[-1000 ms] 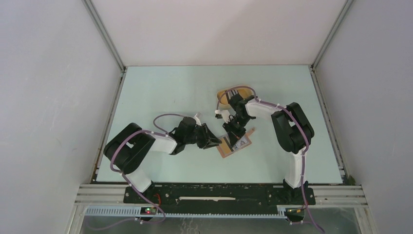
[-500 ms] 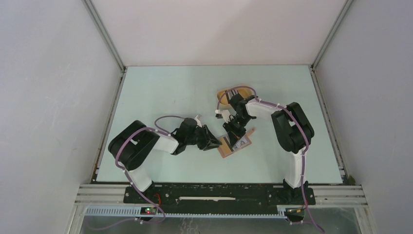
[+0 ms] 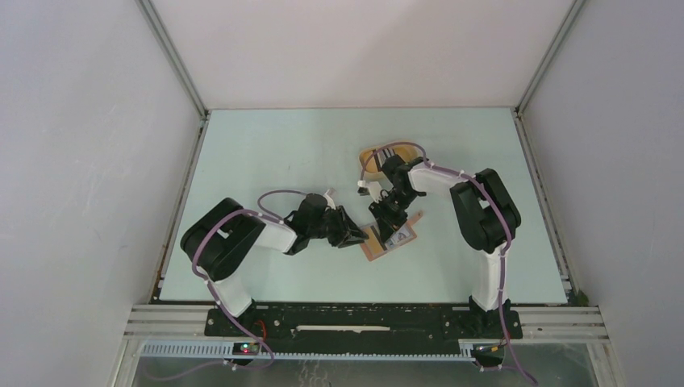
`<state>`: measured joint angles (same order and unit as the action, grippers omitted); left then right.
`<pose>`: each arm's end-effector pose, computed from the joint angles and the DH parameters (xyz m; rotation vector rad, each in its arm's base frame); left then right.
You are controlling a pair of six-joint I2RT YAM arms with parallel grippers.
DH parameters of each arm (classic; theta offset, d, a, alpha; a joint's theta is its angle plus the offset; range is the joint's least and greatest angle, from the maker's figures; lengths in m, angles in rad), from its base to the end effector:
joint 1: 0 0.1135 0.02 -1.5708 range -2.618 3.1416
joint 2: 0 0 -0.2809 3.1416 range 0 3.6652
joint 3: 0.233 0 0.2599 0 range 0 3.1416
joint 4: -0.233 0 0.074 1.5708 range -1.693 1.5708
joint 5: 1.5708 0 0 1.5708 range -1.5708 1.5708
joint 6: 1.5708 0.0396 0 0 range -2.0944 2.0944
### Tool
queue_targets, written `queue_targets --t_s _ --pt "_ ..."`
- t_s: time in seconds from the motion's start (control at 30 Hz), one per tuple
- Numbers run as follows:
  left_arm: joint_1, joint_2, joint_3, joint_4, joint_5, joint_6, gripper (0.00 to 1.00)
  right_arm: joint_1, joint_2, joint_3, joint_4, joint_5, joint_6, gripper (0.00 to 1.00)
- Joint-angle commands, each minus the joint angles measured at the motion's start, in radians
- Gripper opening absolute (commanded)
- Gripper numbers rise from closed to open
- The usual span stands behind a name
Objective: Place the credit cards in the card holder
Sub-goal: Turn over the card slot in the card holder.
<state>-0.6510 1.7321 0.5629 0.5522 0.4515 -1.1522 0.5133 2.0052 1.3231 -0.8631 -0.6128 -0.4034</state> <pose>0.2350 -0.2008 0.1180 -0.3363 2.5234 -1.3846 0.3156 0.2040 0.1491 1.3324 -2.6731 -0.9455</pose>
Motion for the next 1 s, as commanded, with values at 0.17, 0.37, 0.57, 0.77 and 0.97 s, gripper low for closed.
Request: queue_targets --t_s 0.17,0.37,0.57,0.77,0.97 --pt "0.002 -0.004 0.049 0.054 0.029 0.001 0.32 -0.052 -0.098 -0.013 -0.009 -0.129 -0.083 0.4" --pt "0.001 -0.01 0.071 0.069 0.041 -0.002 0.32 -0.063 -0.13 -0.016 -0.008 -0.188 -0.085 0.54" --pt "-0.001 0.0 0.077 0.075 0.043 -0.009 0.33 -0.079 -0.124 -0.018 -0.01 -0.194 -0.075 0.54" --pt "-0.004 0.014 0.105 0.077 0.052 -0.015 0.33 -0.055 -0.138 -0.023 0.002 -0.168 -0.06 0.57" --pt "-0.004 0.026 0.126 0.077 0.055 -0.019 0.33 -0.041 -0.137 -0.031 0.008 -0.13 -0.052 0.73"
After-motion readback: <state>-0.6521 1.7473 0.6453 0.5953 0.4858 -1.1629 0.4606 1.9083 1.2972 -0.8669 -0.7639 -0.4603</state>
